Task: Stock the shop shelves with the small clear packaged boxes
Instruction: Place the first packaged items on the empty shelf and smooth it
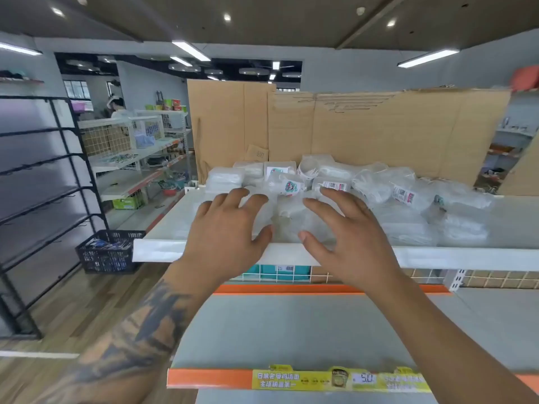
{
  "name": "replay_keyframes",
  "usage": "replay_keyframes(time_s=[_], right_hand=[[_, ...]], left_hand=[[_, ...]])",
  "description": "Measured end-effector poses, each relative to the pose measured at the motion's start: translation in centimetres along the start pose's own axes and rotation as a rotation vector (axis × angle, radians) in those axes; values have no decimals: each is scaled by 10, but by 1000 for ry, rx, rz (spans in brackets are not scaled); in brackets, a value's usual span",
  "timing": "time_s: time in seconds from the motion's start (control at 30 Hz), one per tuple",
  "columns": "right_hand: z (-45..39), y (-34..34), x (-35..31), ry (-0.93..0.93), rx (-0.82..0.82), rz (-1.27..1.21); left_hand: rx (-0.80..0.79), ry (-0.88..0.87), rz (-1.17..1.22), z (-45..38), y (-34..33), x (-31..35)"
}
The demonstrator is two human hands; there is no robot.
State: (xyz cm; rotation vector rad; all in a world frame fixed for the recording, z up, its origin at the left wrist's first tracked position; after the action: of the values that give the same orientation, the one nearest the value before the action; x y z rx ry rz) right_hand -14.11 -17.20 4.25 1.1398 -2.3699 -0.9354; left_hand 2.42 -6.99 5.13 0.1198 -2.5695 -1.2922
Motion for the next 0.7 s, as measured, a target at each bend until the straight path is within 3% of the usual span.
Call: replay_keyframes(time_s=[0.13, 0.23, 0.47, 0.7], right_hand=[[-18, -19, -3, 13, -196, 2], [-24, -33, -7, 5, -259, 46], [-25, -50, -8, -44, -196, 73], [-8, -21, -1, -161, -43, 41]], left_hand=[[-108, 33, -7, -20, -20, -16], [-92, -20, 22, -22, -30, -20], [-63, -102, 121, -26, -33, -26], [58, -150, 253, -20, -12, -21]])
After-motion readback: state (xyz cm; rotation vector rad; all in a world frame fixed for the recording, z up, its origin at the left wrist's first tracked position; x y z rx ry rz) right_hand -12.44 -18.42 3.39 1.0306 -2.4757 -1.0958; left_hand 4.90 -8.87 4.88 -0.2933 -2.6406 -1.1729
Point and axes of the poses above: each hand's wrist, its own z-axis away from the middle knuckle, its own y-axis out of the back of the hand, x = y × z, the point moved 9 cm from there along -z, towards the middle knuckle, and after that the axes turned 11 degrees about z, right-handed, at the moved point
